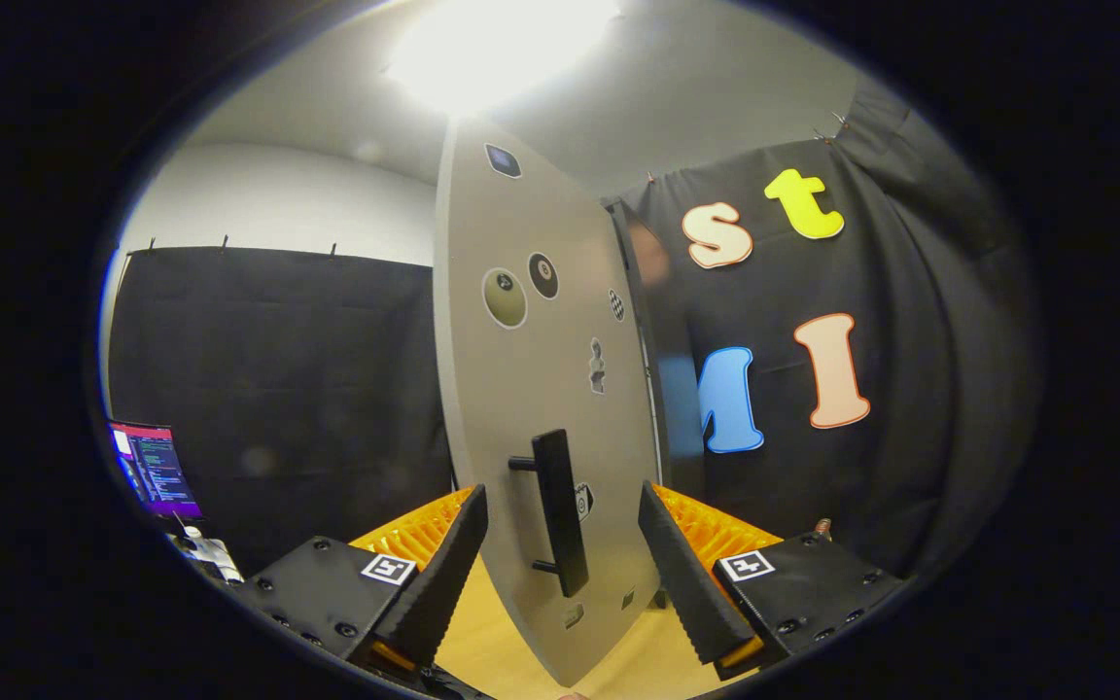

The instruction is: Open the shoe cabinet door, grab the shoes and put them into the shoe cabinet, then close the shoe cabinet door.

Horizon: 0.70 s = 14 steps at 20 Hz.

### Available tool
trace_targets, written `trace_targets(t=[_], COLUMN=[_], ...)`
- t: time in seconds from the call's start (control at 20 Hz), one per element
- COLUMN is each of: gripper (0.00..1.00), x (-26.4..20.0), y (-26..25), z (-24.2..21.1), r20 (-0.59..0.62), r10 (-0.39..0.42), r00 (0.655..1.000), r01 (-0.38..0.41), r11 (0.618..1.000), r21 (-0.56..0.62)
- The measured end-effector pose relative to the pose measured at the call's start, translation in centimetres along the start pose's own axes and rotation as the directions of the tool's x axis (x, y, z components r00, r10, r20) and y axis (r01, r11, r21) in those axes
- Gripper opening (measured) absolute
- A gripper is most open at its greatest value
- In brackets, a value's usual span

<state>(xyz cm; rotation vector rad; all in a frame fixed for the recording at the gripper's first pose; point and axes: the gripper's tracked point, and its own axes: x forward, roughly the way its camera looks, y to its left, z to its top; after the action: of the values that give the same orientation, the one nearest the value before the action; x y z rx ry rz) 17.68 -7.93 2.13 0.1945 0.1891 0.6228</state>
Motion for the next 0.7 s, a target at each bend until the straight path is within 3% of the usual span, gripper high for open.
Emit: trace_targets(t=[0.45,0.7], gripper=[0.97,0.96], x=[3.2,4.6], y=[1.2,3.3], z=[-2.1,-2.6], r20=[-0.082,-0.099], r10=[0.118,0.155], r00=[0.99,0.983], r01=[-0.124,-0.159], r11=[0.99,0.987], r21=[-0.063,-0.03])
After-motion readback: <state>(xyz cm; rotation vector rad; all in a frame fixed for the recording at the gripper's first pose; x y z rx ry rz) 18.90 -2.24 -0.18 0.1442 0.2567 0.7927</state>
